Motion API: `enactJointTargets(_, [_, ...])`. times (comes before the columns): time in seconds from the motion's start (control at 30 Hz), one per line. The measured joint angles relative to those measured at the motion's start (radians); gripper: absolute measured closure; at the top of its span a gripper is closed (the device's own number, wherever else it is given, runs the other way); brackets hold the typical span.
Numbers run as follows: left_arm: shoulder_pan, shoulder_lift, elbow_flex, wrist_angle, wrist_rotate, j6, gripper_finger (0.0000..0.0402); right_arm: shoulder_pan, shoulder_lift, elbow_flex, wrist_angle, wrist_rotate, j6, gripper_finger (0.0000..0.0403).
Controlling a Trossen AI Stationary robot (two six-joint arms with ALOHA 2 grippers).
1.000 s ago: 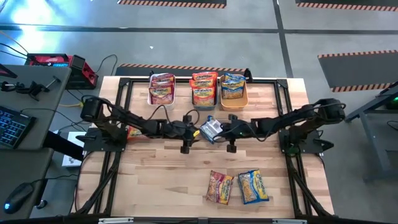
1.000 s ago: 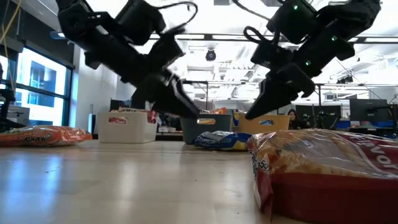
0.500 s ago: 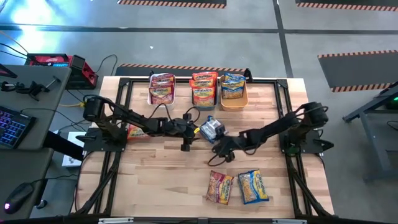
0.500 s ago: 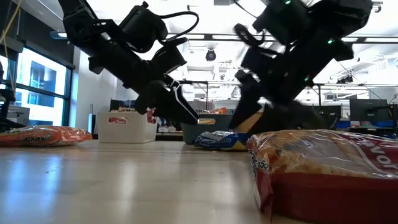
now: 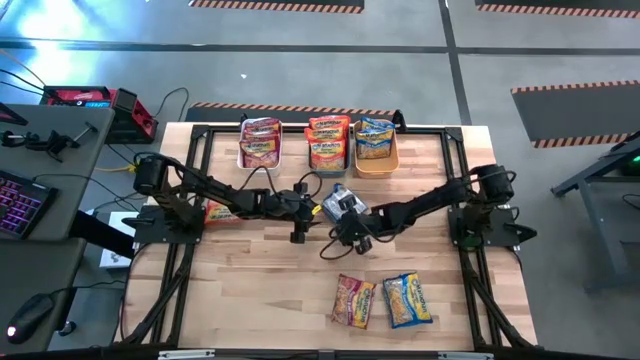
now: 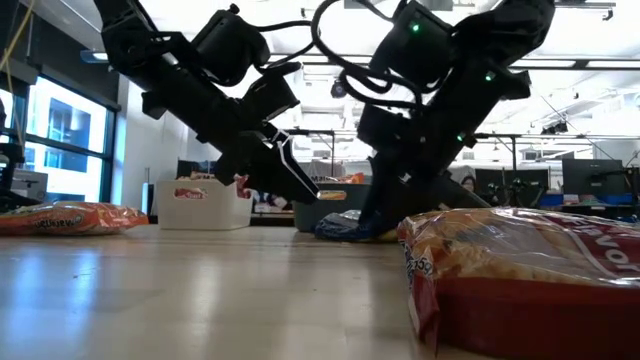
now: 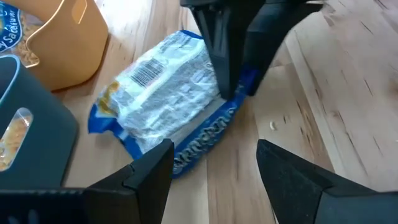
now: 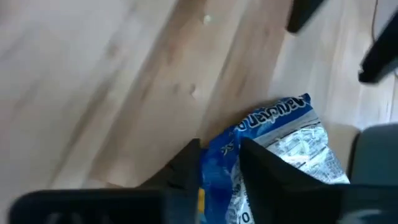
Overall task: Sort Maruchan noodles
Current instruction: Put the blue noodle pack into the yellow bin
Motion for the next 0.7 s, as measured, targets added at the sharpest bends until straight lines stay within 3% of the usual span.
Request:
enactJointTargets(0.13, [0.0,0.0,0.0,0.003,0.0,0.017,0.0186,-0.003,0.0,-0.001,-0.001,0.003,0.005,0.0391])
enactJointTargets(0.5, [-0.032,0.001,0.0,0.053,-0.037,0.132,0.0186,-0.041,-0.084,-0.004,-0.006,-0.101,0.093,0.0401])
enactJointTargets(0.7, [-0.035,0.06,0.026,0.058,-0.077,0.163,0.0186,-0.059,-0.13,-0.005,0.003,-0.169,0.127,0.0402])
